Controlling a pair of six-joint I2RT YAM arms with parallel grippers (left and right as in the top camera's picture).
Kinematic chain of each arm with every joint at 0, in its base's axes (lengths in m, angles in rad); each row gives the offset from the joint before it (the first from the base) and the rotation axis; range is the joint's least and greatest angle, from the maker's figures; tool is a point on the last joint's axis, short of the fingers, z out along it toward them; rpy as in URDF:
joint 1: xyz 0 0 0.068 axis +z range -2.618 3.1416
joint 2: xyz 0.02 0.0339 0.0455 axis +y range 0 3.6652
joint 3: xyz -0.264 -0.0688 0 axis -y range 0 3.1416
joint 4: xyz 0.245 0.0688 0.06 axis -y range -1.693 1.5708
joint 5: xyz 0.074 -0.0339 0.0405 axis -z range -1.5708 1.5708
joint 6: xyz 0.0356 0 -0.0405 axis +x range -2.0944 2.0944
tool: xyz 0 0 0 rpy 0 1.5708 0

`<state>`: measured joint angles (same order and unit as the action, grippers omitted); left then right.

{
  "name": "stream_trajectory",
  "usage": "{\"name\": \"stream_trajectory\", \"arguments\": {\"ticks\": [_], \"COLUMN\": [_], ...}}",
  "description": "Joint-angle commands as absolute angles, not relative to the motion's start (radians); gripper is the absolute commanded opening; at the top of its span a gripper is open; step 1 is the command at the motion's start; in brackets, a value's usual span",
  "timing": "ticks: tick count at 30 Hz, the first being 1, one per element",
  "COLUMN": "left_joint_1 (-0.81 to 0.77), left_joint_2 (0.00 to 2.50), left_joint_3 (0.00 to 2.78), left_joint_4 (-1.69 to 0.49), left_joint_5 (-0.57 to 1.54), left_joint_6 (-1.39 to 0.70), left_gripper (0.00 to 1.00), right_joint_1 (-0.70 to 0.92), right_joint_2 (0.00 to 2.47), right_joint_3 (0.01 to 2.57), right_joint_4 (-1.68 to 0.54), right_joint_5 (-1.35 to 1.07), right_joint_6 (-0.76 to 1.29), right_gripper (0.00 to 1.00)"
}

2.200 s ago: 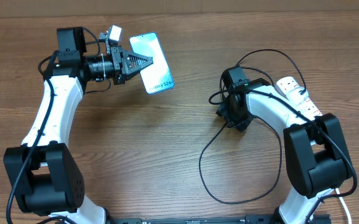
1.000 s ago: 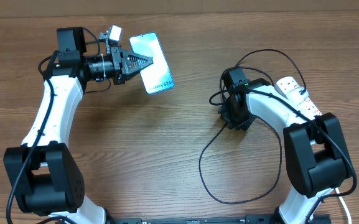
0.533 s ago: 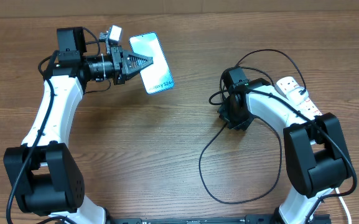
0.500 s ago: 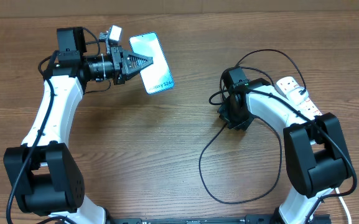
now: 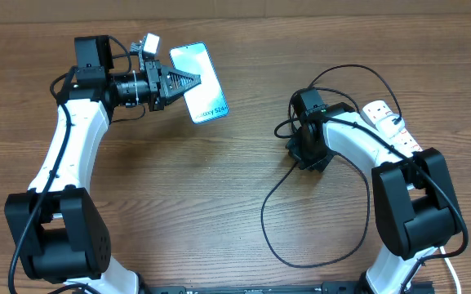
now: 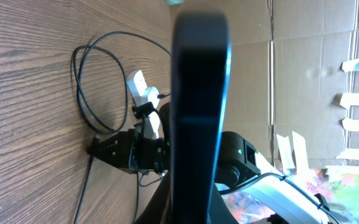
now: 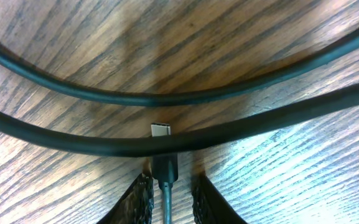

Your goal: Plug charger to phone and switch on socket

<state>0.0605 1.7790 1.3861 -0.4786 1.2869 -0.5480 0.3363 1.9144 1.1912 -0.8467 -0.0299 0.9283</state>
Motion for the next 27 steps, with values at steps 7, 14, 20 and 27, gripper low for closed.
{"name": "stream_trajectory", "arguments": {"ticks": [7, 14, 20, 27], "left_joint_1": [0.059, 0.059, 0.059, 0.059], "left_joint_2": [1.775, 1.775, 1.775, 1.775], "left_joint_3": [1.389, 1.389, 1.389, 1.389], "left_joint_4": [-0.475, -0.474, -0.474, -0.475], "left_joint_5": [1.325, 1.324, 1.324, 1.324], "left_joint_6": [-0.531, -0.531, -0.531, -0.531], "left_gripper": [0.04, 0.04, 0.04, 0.04], "right_joint_1": [0.342, 0.342, 0.342, 0.342], "right_joint_2": [1.954, 1.954, 1.954, 1.954], "right_joint_3": [1.185, 1.185, 1.185, 1.185], "right_joint_4": [-0.848, -0.852, -0.852, -0.85], "right_joint_5": [-0.056, -0.063, -0.062, -0.062], "right_joint_6": [0.928, 0.927, 0.928, 0.928], "right_gripper": [0.29, 0.25, 0.2, 0.16]}}
